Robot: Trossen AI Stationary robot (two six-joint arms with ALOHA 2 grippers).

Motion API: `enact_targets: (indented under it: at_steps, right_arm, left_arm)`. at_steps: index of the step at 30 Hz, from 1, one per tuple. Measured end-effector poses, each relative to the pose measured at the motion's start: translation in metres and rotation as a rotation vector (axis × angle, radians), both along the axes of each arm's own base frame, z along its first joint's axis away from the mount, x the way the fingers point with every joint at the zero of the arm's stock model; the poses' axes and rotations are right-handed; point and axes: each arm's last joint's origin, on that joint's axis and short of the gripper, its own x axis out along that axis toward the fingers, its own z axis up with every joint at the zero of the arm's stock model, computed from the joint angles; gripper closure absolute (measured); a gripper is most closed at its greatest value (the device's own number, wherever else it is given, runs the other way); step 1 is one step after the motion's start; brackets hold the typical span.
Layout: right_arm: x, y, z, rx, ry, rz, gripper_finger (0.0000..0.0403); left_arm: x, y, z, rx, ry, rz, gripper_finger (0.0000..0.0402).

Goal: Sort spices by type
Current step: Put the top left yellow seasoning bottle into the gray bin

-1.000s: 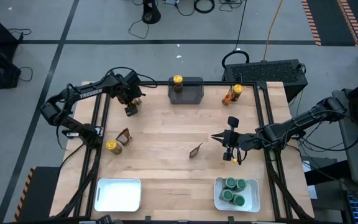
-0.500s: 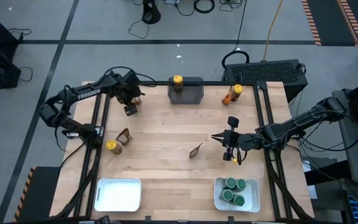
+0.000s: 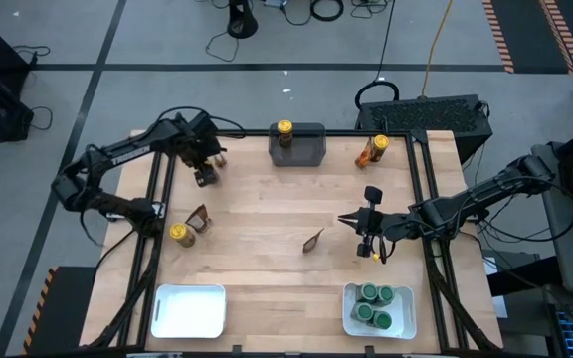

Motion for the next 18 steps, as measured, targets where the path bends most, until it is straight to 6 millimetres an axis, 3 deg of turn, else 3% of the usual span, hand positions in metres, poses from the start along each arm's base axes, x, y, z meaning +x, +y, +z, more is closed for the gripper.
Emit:
enact_targets:
  at_steps: [8, 18]
  right_arm:
    - [0.0, 0.0, 0.0, -0.01, -0.002, 0.006, 0.0397]
    - [0.0, 0.0, 0.001, -0.02, 0.0, 0.01, 0.0397]
  left_arm:
    - [0.019, -0.022, 0.037, -0.068, -0.268, -0.013, 0.0172]
    - [0.085, -0.045, 0.066, 0.017, -0.447, -0.23, 0.0172]
